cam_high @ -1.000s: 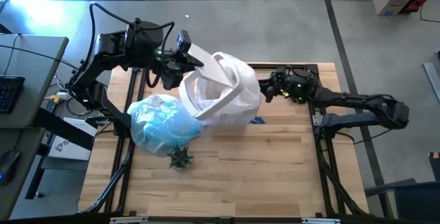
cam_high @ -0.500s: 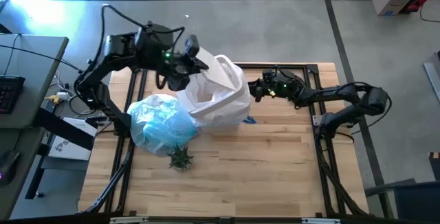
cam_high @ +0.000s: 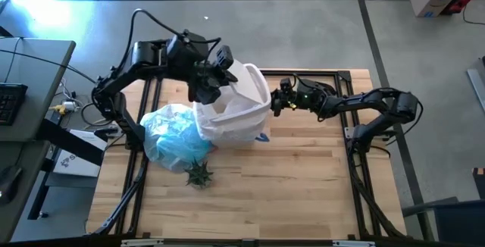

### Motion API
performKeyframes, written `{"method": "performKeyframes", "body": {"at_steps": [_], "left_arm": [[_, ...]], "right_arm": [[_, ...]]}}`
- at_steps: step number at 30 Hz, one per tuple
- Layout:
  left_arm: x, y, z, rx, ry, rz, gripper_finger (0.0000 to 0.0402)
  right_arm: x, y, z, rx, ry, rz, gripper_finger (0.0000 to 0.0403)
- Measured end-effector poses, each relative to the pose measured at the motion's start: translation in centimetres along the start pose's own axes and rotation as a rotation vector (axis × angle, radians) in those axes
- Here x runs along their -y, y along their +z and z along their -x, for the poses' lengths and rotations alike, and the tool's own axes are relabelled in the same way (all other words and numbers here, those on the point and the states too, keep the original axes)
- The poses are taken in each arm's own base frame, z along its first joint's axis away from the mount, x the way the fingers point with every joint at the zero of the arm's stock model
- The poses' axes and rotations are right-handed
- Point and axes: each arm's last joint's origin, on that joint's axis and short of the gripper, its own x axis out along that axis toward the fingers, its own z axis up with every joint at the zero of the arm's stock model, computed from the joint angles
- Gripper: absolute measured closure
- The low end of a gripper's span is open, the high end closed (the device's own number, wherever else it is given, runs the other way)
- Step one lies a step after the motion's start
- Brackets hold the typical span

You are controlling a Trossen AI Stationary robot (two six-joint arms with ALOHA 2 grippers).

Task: Place trash/remove bag and relplace
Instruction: Close the trash bin using the trash bin lid

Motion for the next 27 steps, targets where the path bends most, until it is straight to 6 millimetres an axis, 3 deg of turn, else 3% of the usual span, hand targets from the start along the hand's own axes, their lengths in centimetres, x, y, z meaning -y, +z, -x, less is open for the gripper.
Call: {"method": "performKeyframes", "body": {"at_steps": [13, 27], "left_arm": [[0.8, 1.3, 2.1, 0.046, -0.025, 0.029, 0.0396], [1.0, 1.6, 2.4, 0.065, -0.028, 0.025, 0.0396]], "right_arm": [[0.2, -0.2, 0.0, -0.023, -0.019, -0.016, 0.0275], [-0.3, -0.1, 0.2, -0.052, 0.035, -0.022, 0.0275]]}}
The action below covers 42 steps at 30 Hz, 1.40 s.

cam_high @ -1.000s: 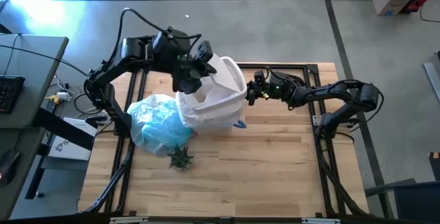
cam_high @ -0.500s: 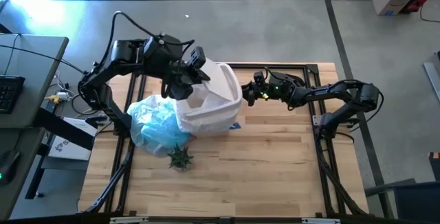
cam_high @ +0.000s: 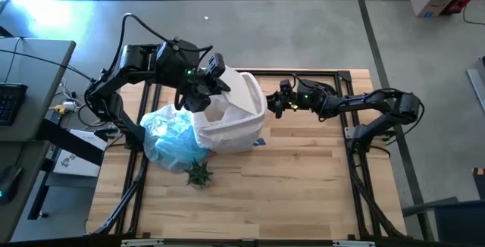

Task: Place trash/remove bag and relplace
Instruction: Close the trash bin using the trash bin lid

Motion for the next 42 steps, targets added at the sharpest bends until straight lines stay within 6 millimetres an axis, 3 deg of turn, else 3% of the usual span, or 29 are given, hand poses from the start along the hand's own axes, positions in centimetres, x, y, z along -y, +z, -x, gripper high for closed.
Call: {"method": "performKeyframes", "body": {"at_steps": [5, 14, 18, 22, 42], "left_arm": [[0.2, 0.0, 0.7, 0.029, -0.007, 0.001, 0.0396], [0.5, 0.4, 1.5, 0.074, -0.015, 0.001, 0.0394], [0.7, 0.4, 1.4, 0.077, -0.032, 0.012, 0.0393], [0.8, 0.4, 1.1, 0.062, -0.041, 0.014, 0.0392], [0.8, 0.9, 1.2, 0.078, -0.029, 0.116, 0.0368]], "right_arm": [[-1.4, 0.9, 1.6, 0.0, -0.057, 0.064, 0.0275], [-5.5, 3.4, 6.7, 0.091, -0.078, 0.136, 0.0275], [-7.2, 3.9, 8.7, 0.148, -0.076, 0.166, 0.0275], [-7.7, 3.9, 10.1, 0.17, -0.138, 0.17, 0.0275], [-7.6, 3.8, 10.7, 0.179, -0.201, 0.191, 0.0275]]}}
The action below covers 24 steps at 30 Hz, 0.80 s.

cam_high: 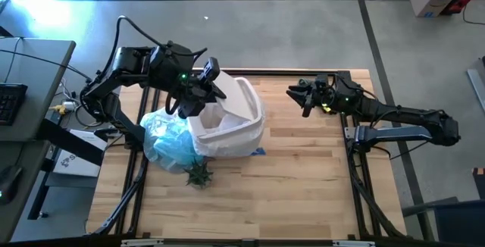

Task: Place trash/remove bag and relplace
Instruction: Close the trash bin using the trash bin lid

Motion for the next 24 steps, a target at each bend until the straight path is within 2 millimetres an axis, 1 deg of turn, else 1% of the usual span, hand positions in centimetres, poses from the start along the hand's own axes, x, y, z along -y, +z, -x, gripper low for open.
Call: {"method": "performKeyframes", "body": {"at_steps": [6, 10, 24], "left_arm": [[0.06, 0.11, 0.0, 0.005, -0.004, 0.043, 0.0366], [0.1, 0.12, 0.03, 0.013, -0.011, 0.07, 0.0358], [0.23, 0.23, 0.06, 0.051, -0.038, 0.188, 0.028]], "right_arm": [[0.02, 0.0, -0.01, 0.001, -0.003, 0.0, 0.0275], [0.03, 0.01, -0.01, 0.003, -0.007, 0.0, 0.0275], [0.06, 0.02, -0.01, 0.008, -0.017, 0.0, 0.0275]]}}
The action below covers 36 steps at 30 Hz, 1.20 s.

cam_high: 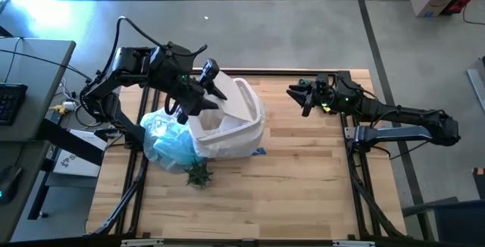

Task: Place trash/remove bag and relplace
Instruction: Close the trash bin using the trash bin lid

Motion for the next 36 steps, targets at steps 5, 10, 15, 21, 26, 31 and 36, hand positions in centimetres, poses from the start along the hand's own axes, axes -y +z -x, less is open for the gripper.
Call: {"method": "performKeyframes", "body": {"at_steps": [5, 10, 15, 21, 26, 31, 36], "left_arm": [[-0.1, 0.0, 0.0, 0.004, 0.009, 0.025, 0.0251], [-0.2, 0.1, 0.0, 0.013, 0.021, 0.062, 0.0219], [-0.2, 0.1, 0.3, 0.019, 0.027, 0.097, 0.0187], [-0.3, 0.5, 1.9, 0.076, 0.094, 0.107, 0.0161], [0.3, 1.2, 3.3, 0.118, 0.114, 0.1, 0.0156], [0.6, 1.3, 4.1, 0.09, 0.146, 0.214, 0.0156], [0.9, 0.4, 4.1, -0.006, 0.146, 0.419, 0.0156]], "right_arm": [[0.0, 0.0, 0.0, 0.0, 0.0, 0.0, 0.0275], [0.0, 0.0, 0.0, 0.002, -0.004, 0.0, 0.0275], [0.0, 0.0, 0.0, 0.004, -0.008, 0.0, 0.0275], [0.0, 0.0, 0.0, 0.006, -0.012, 0.01, 0.0275], [0.0, 0.2, 0.0, 0.021, -0.007, 0.017, 0.0275], [-0.2, 0.4, 0.0, 0.036, 0.031, 0.015, 0.0275], [-0.9, 0.3, 0.1, 0.019, 0.123, 0.014, 0.0275]]}}
